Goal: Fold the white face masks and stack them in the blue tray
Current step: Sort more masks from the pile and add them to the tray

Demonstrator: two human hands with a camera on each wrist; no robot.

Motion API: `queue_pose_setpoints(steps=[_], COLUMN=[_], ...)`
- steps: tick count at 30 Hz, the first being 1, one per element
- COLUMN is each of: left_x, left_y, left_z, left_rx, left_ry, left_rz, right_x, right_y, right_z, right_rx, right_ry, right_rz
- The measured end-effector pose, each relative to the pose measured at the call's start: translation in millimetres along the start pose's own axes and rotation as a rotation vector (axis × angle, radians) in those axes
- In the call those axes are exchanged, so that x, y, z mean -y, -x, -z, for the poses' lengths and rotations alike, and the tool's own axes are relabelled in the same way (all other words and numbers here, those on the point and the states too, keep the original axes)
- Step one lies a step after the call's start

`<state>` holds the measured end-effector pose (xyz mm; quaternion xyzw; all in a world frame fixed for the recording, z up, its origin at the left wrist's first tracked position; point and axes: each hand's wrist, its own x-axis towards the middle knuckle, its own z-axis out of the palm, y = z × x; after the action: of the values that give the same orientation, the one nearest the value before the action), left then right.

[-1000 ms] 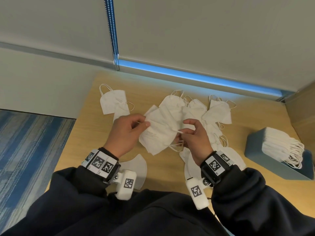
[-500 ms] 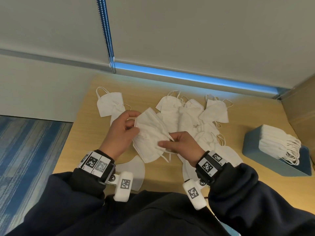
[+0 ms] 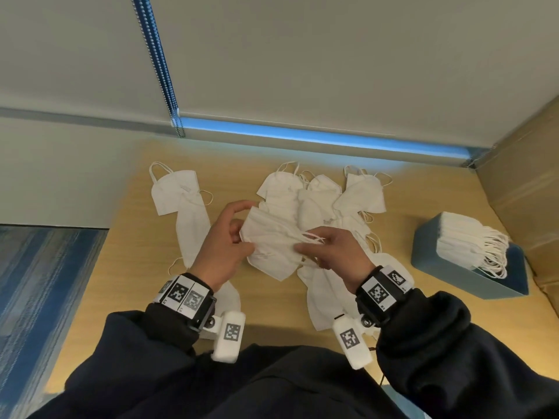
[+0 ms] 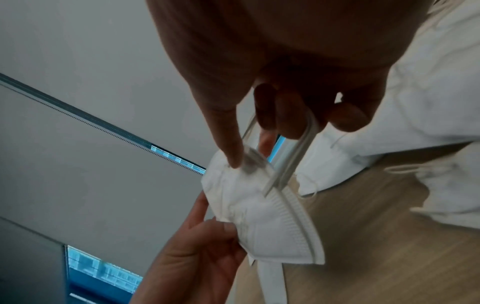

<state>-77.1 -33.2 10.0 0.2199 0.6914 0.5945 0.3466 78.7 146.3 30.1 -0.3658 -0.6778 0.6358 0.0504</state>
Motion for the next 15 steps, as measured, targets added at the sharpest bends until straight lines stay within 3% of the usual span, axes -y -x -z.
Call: queue_pose_setpoints(steps=[7,15], left_x=[-24.0,-46.6], left_y=[-6.4,-28.1], left_z=[-40.3,-112.0], left_rx=[0.246,0.303], left_ry=[-0.279,-0.598], left_rz=[-0.124,-0.382], right_x=[-18.6,-39.3], right_y=[16.8,38.7], right_z=[38.5,114.0], right_rx=[-0.082,-0.21], right_ry=[0.036,-0.024], right_rz=[0.086,0.021])
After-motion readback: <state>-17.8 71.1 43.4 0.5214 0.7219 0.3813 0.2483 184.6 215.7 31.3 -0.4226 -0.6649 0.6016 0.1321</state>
